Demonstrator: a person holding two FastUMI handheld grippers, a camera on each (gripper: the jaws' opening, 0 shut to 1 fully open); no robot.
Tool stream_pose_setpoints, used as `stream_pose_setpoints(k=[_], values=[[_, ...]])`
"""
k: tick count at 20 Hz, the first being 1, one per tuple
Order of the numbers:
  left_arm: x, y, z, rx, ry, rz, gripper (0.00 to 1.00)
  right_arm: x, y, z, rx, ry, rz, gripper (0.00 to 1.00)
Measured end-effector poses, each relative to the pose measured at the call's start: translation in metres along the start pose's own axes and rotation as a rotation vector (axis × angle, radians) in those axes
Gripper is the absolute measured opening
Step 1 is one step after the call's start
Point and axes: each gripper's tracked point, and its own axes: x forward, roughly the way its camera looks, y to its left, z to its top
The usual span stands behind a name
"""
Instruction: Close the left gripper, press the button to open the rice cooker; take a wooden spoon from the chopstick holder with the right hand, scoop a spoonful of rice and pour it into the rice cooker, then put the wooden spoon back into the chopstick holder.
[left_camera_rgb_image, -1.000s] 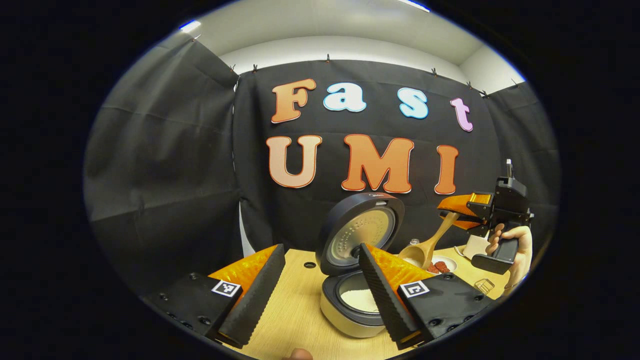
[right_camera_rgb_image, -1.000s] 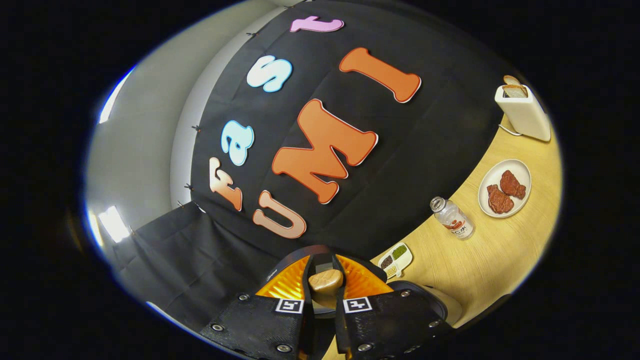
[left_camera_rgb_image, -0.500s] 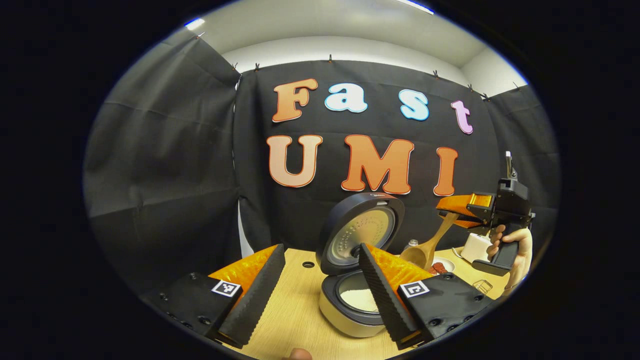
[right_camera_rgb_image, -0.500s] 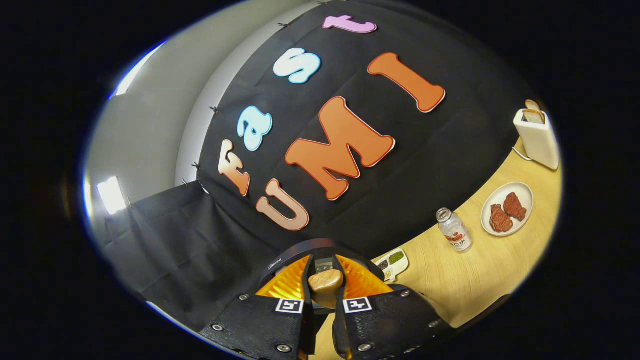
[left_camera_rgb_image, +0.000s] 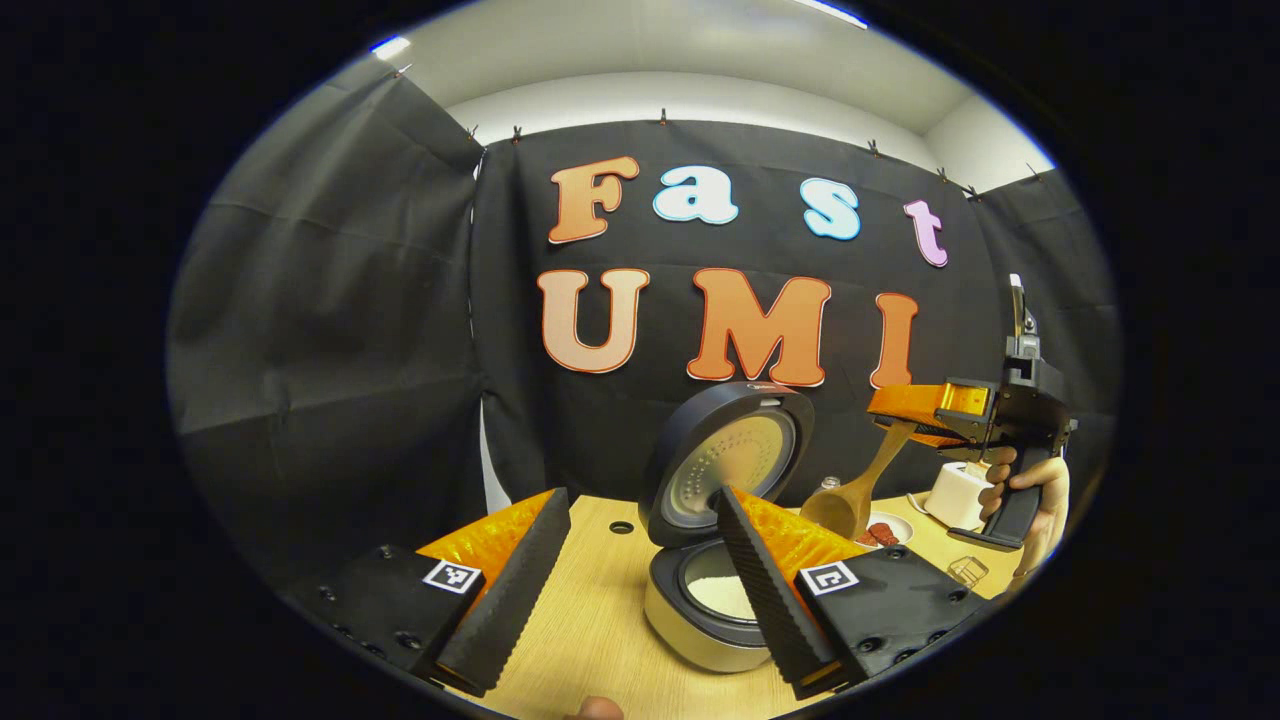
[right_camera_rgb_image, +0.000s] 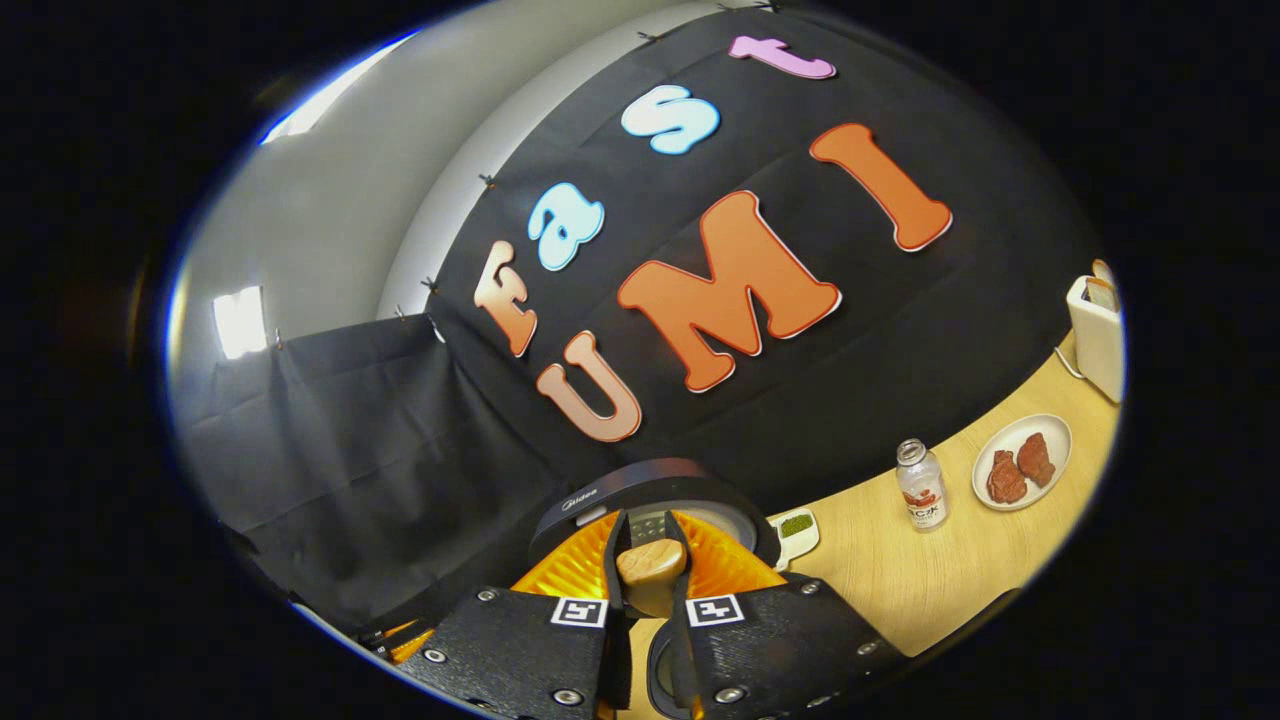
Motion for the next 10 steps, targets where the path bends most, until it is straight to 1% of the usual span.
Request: stream_pose_setpoints(k=[7,10], values=[[0.002,0.001,-0.006,-0.004,0.011,-0.004,1.00,0.001,0.016,-0.008,-0.200,-0.007,0.020,0.14],[0.004,0.004,-0.009,-0.012,0.017,0.001,1.00,0.002,0.020,-0.017,-0.270,0.010,0.033,0.14]])
